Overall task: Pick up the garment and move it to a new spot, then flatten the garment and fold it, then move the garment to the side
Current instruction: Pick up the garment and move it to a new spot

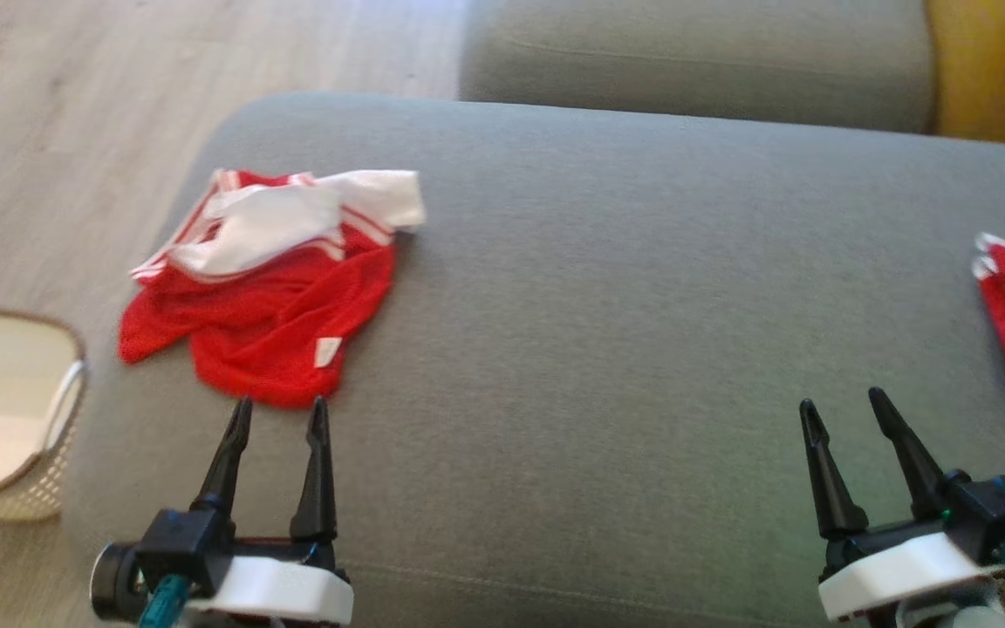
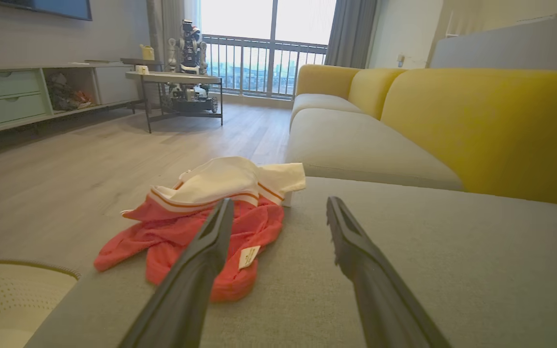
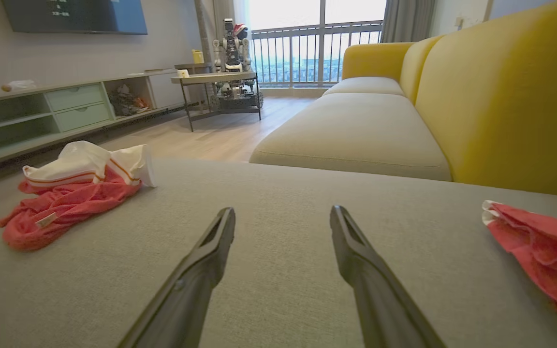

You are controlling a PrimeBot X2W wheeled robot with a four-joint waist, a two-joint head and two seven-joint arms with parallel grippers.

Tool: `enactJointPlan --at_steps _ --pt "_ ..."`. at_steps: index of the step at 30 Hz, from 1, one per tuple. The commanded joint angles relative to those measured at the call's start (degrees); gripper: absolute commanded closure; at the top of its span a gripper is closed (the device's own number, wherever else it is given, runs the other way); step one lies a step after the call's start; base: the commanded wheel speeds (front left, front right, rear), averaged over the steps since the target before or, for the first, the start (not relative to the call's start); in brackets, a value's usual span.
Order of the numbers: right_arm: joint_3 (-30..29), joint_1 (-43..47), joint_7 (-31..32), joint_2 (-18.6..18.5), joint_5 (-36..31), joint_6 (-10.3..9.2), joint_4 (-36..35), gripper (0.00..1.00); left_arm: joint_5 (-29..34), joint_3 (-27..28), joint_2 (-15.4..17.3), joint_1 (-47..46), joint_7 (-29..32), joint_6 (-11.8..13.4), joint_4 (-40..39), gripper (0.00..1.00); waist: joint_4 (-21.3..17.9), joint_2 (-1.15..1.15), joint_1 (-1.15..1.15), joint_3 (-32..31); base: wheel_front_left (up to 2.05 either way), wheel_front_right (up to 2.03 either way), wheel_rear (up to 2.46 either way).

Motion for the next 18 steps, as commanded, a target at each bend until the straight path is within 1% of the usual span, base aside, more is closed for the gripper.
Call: enactJointPlan --at_steps 1,6,10,14,18 --pt "1.4 -0.3 -0.6 -0.5 -0.1 -0.02 -1.9 0.0 -0.7 1.6 -0.3 -1.4 -0.3 0.5 -1.6 0.0 4.0 0.0 0.0 -0.7 0.0 0.0 0.0" --pt "2.0 0.4 -0.6 -0.5 0.3 -0.02 -1.8 0.0 -1.4 1.9 -0.3 -0.4 -0.3 1.2 -1.6 0.0 9.3 0.0 0.0 -1.3 0.0 0.0 0.0" --pt "2.6 0.4 -0.6 -0.5 0.2 -0.02 -1.5 0.0 -1.6 2.6 -0.3 0.1 -0.3 1.5 -2.1 0.0 12.6 0.0 0.0 -1.0 0.0 0.0 0.0" --pt "1.9 0.2 -0.6 -0.5 -0.2 -0.02 -0.8 0.0 -2.3 4.0 -0.3 0.4 -0.3 1.7 -1.7 0.0 14.0 0.0 0.0 -0.5 0.0 0.0 0.0" --pt "1.8 -0.2 -0.6 -0.5 -0.9 -0.02 -0.7 0.0 -2.5 5.8 -0.3 -1.2 -0.3 1.2 -1.5 0.0 14.1 0.0 0.0 1.0 0.0 0.0 0.0"
